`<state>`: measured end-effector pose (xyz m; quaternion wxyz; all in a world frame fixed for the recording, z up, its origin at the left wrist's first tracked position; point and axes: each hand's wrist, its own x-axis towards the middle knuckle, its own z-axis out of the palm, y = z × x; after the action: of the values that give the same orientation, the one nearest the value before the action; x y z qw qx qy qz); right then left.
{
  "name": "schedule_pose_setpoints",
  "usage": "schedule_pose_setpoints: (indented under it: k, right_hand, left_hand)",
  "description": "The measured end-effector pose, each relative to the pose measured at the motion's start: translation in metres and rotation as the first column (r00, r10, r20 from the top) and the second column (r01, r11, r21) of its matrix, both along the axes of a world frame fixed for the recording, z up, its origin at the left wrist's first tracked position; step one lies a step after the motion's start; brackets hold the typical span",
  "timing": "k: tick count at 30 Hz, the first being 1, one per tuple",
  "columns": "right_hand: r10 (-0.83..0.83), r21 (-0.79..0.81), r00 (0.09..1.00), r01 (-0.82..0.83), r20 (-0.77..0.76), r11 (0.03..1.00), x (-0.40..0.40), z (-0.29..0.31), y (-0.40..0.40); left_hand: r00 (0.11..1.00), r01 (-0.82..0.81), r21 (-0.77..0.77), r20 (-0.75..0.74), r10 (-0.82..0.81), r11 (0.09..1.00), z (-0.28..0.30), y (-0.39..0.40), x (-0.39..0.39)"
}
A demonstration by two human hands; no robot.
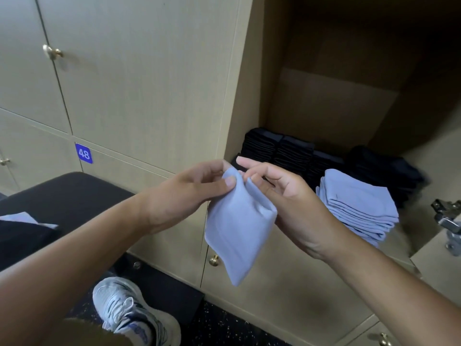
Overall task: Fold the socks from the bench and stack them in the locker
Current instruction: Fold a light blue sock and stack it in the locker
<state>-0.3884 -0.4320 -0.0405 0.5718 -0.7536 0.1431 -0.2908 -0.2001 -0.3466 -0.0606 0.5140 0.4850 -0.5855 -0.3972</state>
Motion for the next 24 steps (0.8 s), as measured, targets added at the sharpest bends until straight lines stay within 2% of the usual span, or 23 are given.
schedule_pose_setpoints:
  k: [5, 10, 14, 20, 24]
  right_hand:
    - [0.018, 0.047, 0.999, -0.016, -0.043, 0.999, -0.004, -0.001, -0.003]
    - [-0.086, 0.069, 0.987, 0.096, -0.138, 0.993, -0.015, 0.008, -0.001]
    - [-0.22, 0.135, 0.969, 0.234, -0.108, 0.963, -0.027, 0.016, -0.011]
    - [-0.275, 0.114, 0.946, 0.296, -0.17, 0.948, -0.047, 0.026, -0.02]
    - [-0.332, 0.099, 0.923, 0.355, -0.197, 0.93, -0.059, 0.028, -0.025]
  left_hand:
    - [0.998, 0.023, -0.005, -0.051, -0.023, 1.0, -0.003, 0.001, -0.004]
    - [0.98, -0.18, -0.007, -0.088, 0.179, 0.984, 0.001, -0.003, -0.008]
    - [0.936, -0.328, -0.026, -0.143, 0.321, 0.944, 0.009, -0.009, -0.017]
    - [0.875, -0.463, -0.049, -0.186, 0.447, 0.885, 0.028, -0.029, -0.04]
    - [0.867, -0.487, -0.065, -0.156, 0.473, 0.871, 0.041, -0.049, -0.061]
